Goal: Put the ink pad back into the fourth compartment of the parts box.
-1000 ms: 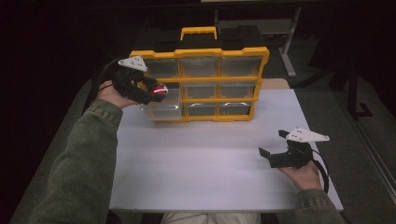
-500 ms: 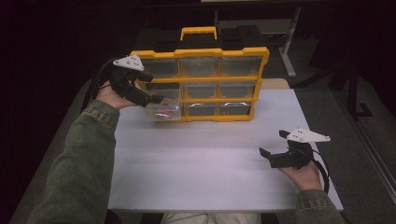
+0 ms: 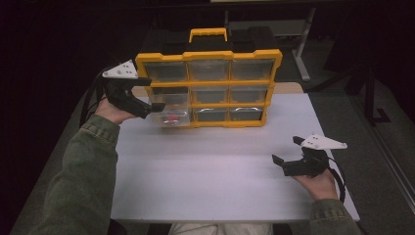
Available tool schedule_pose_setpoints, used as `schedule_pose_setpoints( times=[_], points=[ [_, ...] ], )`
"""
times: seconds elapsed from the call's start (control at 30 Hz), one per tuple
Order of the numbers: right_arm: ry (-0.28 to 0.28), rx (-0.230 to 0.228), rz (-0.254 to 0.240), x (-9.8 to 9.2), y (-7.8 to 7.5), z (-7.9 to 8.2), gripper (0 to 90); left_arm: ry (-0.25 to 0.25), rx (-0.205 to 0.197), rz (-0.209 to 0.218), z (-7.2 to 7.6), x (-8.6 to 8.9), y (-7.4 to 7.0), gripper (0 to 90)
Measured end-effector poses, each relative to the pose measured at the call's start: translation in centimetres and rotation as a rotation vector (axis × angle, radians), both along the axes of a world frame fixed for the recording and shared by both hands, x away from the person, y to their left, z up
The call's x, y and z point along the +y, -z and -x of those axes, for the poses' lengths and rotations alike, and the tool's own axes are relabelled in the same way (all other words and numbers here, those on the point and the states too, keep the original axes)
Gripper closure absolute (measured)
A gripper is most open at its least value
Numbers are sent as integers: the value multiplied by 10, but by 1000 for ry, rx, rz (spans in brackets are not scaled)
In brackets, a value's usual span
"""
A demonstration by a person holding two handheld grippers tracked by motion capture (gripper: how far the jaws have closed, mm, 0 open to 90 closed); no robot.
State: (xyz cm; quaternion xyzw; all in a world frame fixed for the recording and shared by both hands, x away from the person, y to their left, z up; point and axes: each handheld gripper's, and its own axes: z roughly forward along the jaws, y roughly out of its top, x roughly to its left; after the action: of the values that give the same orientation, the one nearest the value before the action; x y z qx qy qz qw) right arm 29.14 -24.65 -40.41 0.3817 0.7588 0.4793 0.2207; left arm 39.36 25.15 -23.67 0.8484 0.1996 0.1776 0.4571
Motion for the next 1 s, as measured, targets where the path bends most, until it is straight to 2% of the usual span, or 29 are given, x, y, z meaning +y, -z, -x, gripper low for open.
schedule_pose_setpoints(
  times=[0.3,0.47,1.0],
  points=[
    [-2,4,-5,0,0,0,0,13,-29,-4,16,-2,5,0],
    [-3,5,-6,0,0,1,0,0,-37,-10,21,1,9,0],
    [-1,6,-4,0,0,1,0,-55,-42,48,36,19,38,0]
  ],
)
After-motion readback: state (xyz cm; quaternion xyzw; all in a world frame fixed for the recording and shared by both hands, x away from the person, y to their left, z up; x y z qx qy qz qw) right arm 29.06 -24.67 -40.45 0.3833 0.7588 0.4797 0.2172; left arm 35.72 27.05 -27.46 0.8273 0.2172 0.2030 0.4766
